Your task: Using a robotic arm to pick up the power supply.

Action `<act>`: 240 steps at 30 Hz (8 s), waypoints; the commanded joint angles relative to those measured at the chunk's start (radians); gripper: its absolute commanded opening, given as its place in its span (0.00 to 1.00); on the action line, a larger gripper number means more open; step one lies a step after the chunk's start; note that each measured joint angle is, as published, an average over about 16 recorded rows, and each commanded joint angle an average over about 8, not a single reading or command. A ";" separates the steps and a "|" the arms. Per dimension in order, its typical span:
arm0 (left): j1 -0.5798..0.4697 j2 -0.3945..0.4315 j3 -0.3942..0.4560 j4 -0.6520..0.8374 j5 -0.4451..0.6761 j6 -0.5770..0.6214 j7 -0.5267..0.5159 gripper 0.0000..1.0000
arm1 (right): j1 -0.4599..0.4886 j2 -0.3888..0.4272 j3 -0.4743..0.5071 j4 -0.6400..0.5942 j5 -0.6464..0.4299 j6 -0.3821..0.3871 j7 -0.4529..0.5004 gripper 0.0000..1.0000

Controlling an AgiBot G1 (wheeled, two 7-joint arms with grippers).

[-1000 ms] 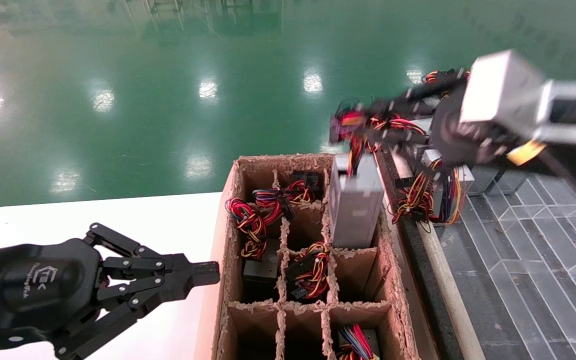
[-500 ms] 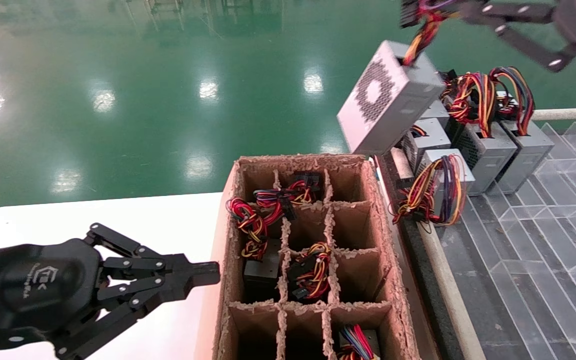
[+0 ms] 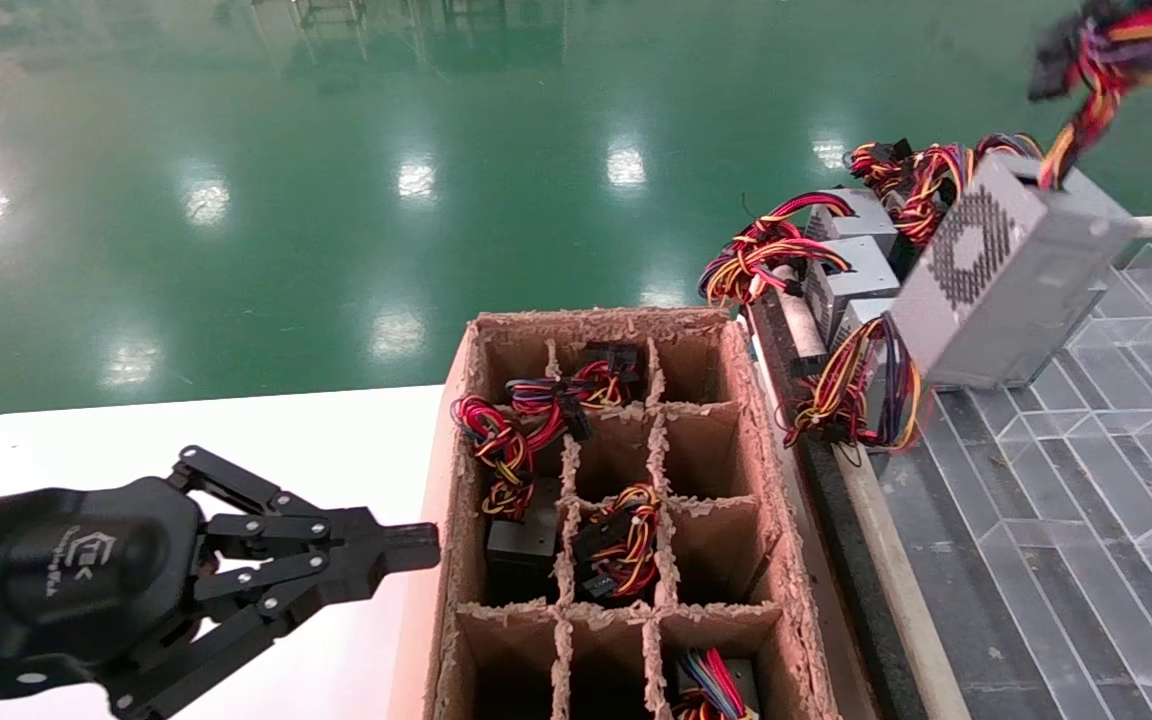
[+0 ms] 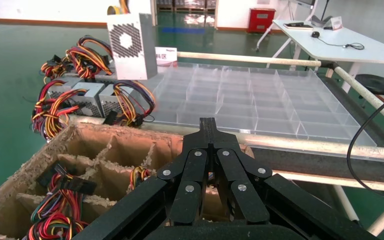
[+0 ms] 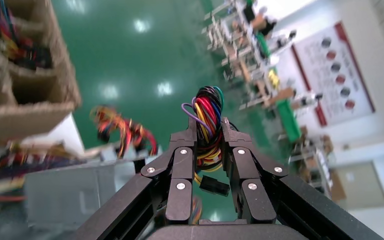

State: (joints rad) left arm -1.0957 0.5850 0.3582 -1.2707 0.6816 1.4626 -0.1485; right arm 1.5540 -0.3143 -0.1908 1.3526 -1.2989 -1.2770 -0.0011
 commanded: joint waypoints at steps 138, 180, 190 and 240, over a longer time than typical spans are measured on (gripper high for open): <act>0.000 -0.001 0.002 0.000 -0.001 -0.001 0.001 0.00 | -0.519 -0.121 0.036 -0.037 0.115 0.411 -0.083 1.00; -0.001 -0.001 0.002 0.000 -0.001 -0.001 0.001 1.00 | -0.489 -0.255 -0.059 -0.061 0.459 -0.067 0.123 1.00; -0.001 -0.001 0.002 0.000 -0.002 -0.001 0.001 1.00 | -0.482 -0.286 -0.081 -0.066 0.541 -0.180 0.172 1.00; 0.000 -0.001 0.002 0.000 -0.002 -0.001 0.001 1.00 | -0.480 -0.296 -0.088 -0.068 0.568 -0.218 0.188 1.00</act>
State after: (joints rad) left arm -1.0960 0.5840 0.3604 -1.2704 0.6797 1.4614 -0.1473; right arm 1.0742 -0.6108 -0.2794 1.2841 -0.7308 -1.4946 0.1873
